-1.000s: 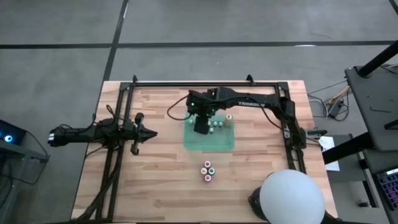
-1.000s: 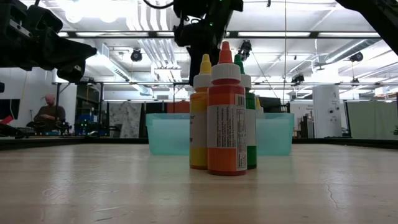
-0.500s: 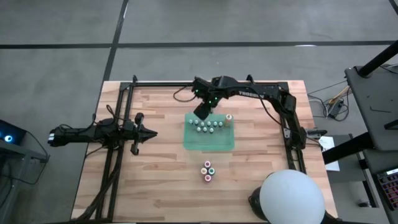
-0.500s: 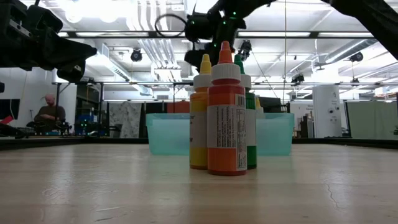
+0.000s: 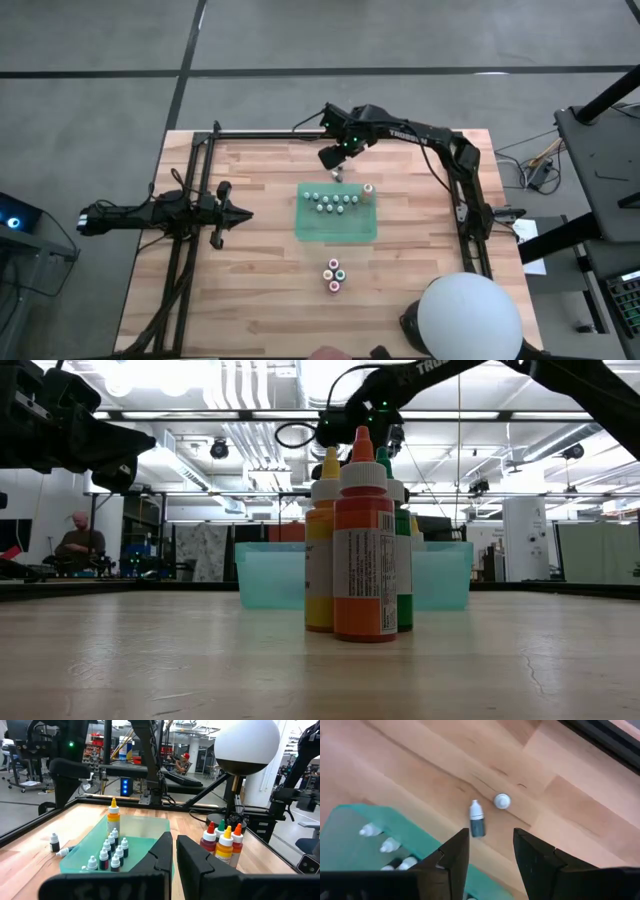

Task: Pick & Place food coloring
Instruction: Put the small violet food coloring bottle into the green container

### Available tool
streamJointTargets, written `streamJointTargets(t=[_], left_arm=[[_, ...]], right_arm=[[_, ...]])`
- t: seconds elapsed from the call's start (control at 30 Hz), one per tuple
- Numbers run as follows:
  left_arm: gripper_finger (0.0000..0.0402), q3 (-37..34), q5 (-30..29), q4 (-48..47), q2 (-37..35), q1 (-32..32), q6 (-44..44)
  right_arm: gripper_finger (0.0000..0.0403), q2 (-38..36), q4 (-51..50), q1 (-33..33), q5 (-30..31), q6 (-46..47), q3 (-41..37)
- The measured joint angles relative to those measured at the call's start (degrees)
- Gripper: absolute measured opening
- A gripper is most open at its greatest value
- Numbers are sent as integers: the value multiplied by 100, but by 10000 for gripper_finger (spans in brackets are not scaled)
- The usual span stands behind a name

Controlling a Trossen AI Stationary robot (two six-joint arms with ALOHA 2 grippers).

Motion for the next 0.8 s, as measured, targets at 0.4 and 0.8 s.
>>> streamJointTargets(t=[0.4, 0.8], left_arm=[[0, 0, 0, -2, 0, 4, 0], [0, 2, 0, 0, 0, 2, -1]], right_arm=[[182, 318, -43, -166, -191, 959, 113], [208, 1035, -448, -245, -561, 1193, 1325]])
